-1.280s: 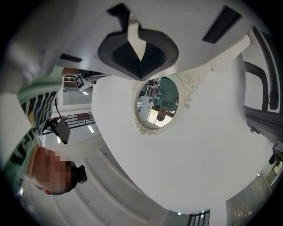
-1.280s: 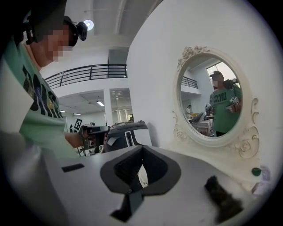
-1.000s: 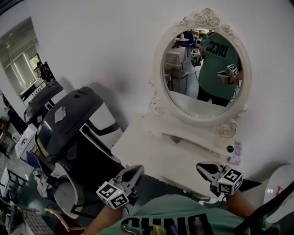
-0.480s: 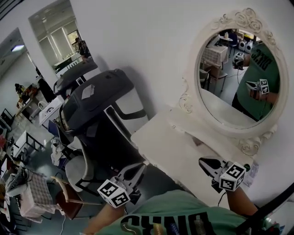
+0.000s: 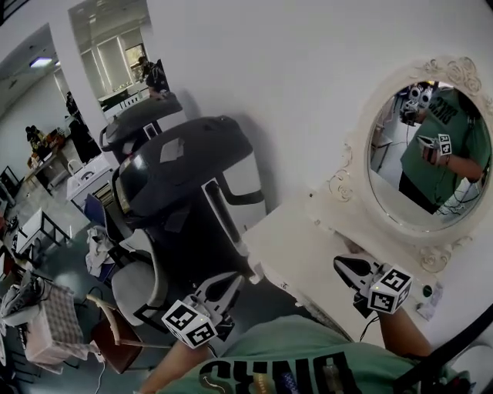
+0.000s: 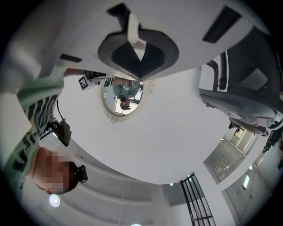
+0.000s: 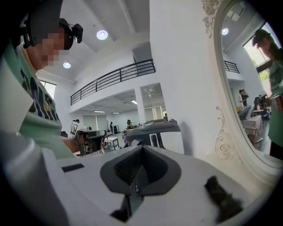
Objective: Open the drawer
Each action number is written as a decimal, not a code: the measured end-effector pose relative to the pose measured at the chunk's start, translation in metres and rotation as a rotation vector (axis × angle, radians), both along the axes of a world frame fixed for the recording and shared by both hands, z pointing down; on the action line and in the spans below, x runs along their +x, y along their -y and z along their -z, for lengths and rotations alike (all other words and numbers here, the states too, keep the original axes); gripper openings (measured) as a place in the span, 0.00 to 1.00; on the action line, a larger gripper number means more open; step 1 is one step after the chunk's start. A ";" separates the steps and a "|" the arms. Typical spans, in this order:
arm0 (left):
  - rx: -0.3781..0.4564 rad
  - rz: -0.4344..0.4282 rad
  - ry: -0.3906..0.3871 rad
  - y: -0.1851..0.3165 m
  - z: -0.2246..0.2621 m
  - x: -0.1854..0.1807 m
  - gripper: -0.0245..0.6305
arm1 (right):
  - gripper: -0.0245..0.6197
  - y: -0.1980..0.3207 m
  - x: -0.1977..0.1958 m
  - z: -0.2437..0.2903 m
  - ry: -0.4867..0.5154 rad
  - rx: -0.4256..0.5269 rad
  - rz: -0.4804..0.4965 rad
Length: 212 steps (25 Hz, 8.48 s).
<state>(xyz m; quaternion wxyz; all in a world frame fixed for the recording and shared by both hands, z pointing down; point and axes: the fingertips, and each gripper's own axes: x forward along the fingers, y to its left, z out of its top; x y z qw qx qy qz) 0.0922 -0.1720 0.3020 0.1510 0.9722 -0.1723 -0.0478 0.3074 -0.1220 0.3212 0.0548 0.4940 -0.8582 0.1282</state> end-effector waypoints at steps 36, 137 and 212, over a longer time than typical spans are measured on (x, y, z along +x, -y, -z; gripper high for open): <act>-0.179 0.199 0.373 0.028 -0.220 0.045 0.05 | 0.05 0.087 -0.013 -0.125 -0.024 -0.120 0.266; -0.196 -0.079 0.959 0.030 -0.507 0.114 0.24 | 0.05 0.114 -0.015 -0.201 0.002 -0.159 0.339; -0.245 0.016 0.957 -0.016 -0.504 -0.013 0.24 | 0.05 0.110 -0.128 -0.189 -0.003 -0.125 0.473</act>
